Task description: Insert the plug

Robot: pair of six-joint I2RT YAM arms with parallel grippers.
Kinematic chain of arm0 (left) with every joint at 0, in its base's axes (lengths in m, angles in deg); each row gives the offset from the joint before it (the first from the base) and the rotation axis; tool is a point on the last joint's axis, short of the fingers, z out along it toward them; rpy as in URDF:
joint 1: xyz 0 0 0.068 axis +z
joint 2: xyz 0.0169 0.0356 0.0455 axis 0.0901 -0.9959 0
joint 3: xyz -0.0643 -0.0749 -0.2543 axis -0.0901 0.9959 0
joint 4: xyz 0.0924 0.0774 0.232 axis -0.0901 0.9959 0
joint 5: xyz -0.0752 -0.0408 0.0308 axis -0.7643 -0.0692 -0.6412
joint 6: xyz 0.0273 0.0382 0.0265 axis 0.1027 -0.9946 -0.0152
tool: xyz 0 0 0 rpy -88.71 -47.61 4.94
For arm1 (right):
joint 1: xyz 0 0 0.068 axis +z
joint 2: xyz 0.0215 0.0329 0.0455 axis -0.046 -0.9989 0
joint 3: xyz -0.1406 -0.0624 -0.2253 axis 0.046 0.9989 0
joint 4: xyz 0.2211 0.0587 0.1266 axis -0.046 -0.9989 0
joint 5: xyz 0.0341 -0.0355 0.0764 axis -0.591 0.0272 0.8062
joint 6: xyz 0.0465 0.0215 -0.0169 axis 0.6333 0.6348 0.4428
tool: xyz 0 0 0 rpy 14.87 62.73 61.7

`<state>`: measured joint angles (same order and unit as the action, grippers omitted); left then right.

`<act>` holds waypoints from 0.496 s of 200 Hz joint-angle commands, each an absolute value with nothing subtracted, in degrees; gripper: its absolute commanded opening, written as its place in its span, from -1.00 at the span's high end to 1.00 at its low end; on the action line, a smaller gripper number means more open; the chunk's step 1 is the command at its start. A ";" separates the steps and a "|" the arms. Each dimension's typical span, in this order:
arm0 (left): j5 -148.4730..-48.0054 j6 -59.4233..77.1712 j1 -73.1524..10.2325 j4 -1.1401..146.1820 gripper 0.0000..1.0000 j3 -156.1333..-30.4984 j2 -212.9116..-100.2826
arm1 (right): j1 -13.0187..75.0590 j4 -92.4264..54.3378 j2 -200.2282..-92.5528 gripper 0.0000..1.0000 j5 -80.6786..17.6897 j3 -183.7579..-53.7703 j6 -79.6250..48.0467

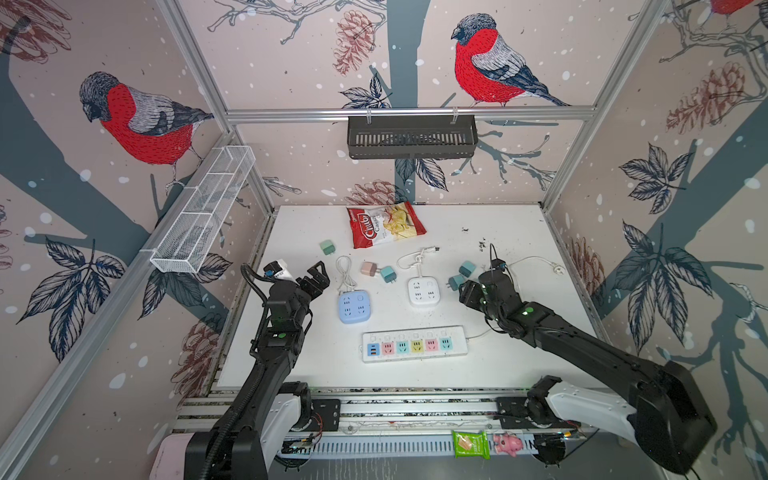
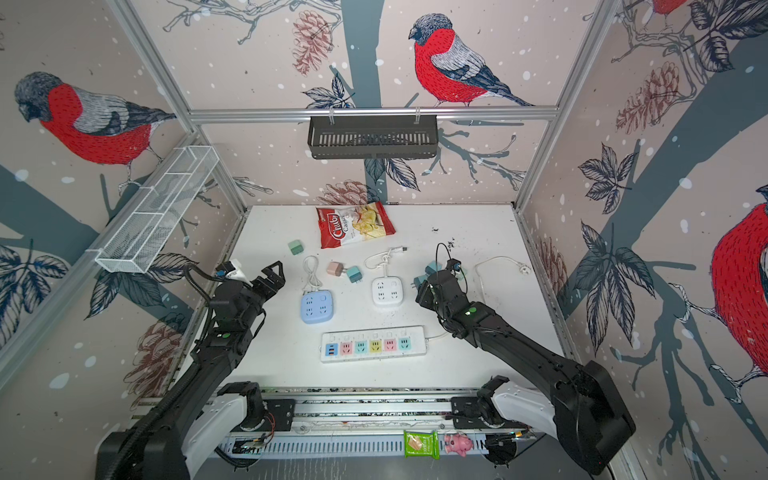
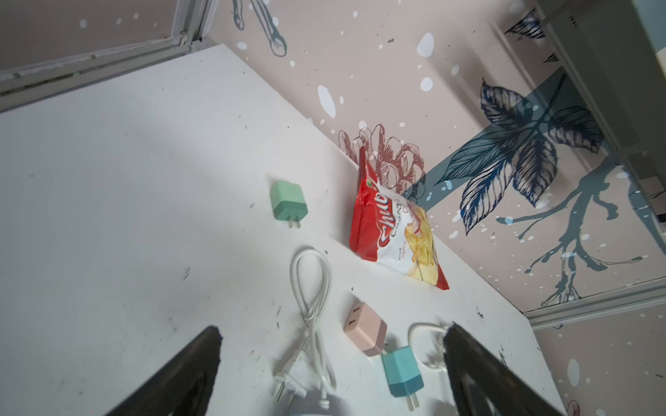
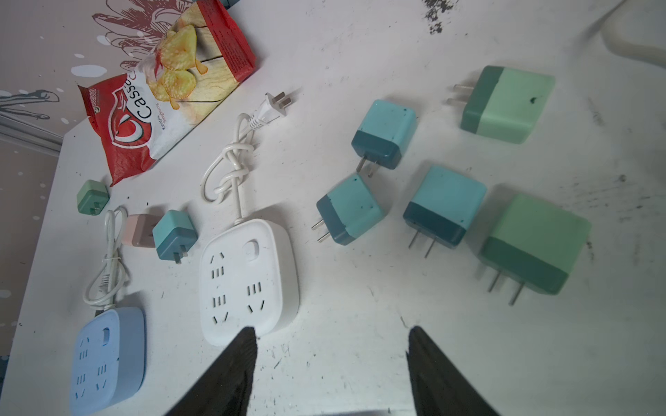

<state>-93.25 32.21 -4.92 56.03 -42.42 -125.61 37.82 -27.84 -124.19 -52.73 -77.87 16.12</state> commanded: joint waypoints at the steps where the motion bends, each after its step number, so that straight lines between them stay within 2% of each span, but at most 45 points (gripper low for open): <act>1: -96.57 30.27 -6.08 53.82 -0.89 -43.09 -125.87 | 38.99 -24.93 -126.52 -0.34 -52.24 -78.60 18.62; 55: -95.02 27.01 -9.03 53.82 -0.90 -44.95 -129.50 | 38.76 -22.53 -137.31 -0.35 -51.74 -81.35 20.28; 99: -95.47 26.58 -9.43 53.32 -0.90 -45.40 -131.24 | 38.52 -23.01 -139.40 -0.35 -51.89 -82.62 20.35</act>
